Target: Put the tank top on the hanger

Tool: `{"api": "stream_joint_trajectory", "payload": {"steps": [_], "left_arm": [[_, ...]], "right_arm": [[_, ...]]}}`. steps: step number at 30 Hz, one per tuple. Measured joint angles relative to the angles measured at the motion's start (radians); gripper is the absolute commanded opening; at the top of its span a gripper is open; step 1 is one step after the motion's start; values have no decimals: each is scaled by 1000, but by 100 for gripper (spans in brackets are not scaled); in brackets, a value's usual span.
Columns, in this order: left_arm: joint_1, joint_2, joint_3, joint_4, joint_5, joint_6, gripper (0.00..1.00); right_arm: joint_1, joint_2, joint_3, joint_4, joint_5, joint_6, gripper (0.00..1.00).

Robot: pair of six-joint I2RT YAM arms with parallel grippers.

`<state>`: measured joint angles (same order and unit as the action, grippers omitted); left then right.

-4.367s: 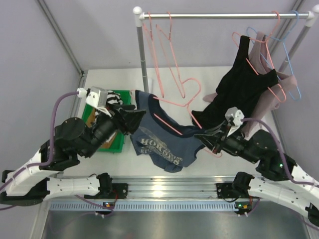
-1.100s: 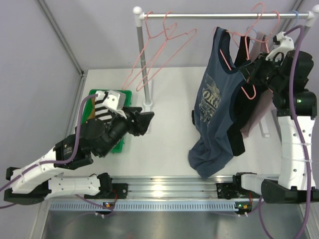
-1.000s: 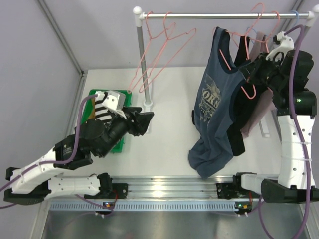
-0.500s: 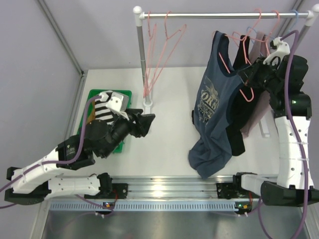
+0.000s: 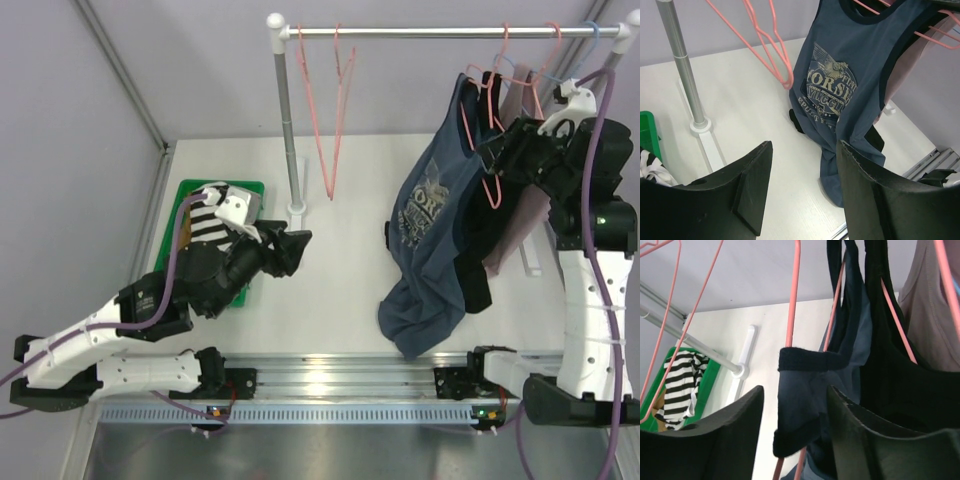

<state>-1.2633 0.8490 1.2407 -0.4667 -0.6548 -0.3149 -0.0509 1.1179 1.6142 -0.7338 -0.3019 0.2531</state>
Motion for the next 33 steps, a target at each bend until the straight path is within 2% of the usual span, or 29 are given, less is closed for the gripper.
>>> {"api": "stream_joint_trajectory", "payload": {"steps": [9,17,20,24,33], "left_arm": [[0,5,-8,-6,-13,-8,59],[0,11,-13,-8,-17,-23,59],[0,11,-23,-7,-20,-28,59],[0,13,-36,-8,-31,-40,59],[0,17,-91,-80,-124,-132,59]], "right_arm": [[0,-39,108,-122,50,-21,71],[24,-51,254,-175,-41,-11,68],[207,-46,259,-181,31,-1,68],[553,-32,214,-156,217,13,68],[938,-166,-348,-25,529,138,68]]}}
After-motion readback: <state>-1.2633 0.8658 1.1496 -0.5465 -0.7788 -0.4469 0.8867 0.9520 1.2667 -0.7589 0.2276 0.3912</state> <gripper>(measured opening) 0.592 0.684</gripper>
